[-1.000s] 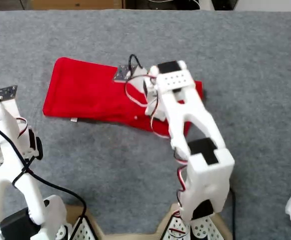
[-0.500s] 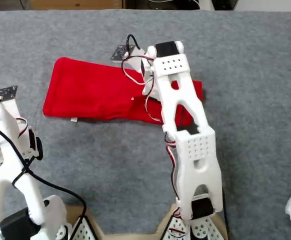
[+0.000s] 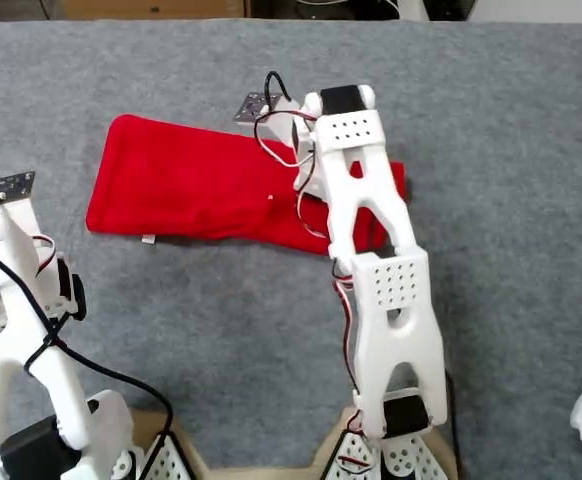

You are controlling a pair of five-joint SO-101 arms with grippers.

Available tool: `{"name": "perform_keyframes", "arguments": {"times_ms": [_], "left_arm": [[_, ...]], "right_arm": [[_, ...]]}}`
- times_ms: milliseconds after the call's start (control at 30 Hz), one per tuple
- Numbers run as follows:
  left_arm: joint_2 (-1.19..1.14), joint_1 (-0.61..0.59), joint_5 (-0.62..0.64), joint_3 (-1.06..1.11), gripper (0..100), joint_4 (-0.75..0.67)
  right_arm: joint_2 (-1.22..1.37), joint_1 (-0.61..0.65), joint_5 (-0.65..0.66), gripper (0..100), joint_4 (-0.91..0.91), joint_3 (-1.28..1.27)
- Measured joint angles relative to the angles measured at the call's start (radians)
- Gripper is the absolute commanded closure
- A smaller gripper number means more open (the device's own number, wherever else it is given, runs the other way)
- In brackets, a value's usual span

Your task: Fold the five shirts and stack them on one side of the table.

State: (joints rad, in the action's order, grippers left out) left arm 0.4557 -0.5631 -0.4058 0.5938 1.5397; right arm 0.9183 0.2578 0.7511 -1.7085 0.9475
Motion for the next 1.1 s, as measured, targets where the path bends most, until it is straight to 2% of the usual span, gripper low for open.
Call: {"name": "perform_keyframes", "arguments": {"times_ms": [133,233,400,767,1100], "left_arm": [[0.000,0.000,0.000,0.000,88,0.000],[0.000,0.000,0.000,0.000,88,0.000],[0.000,0.000,0.000,0.000,88,0.000],[0.000,0.000,0.000,0.000,88,0.000],[0.000,0.000,0.000,0.000,88,0.000]], "right_arm": [[0.000,-0.006,0.008,72.4,0.003,0.009],[0.002,-0.006,0.008,76.4,-0.017,0.072],[-0.002,-0.003,0.005,99.1,-0.058,0.176],[-0.104,0.169,-0.081,99.3,-0.048,-0.071],[-0.017,0.170,-0.092,99.3,0.132,-0.100]]}}
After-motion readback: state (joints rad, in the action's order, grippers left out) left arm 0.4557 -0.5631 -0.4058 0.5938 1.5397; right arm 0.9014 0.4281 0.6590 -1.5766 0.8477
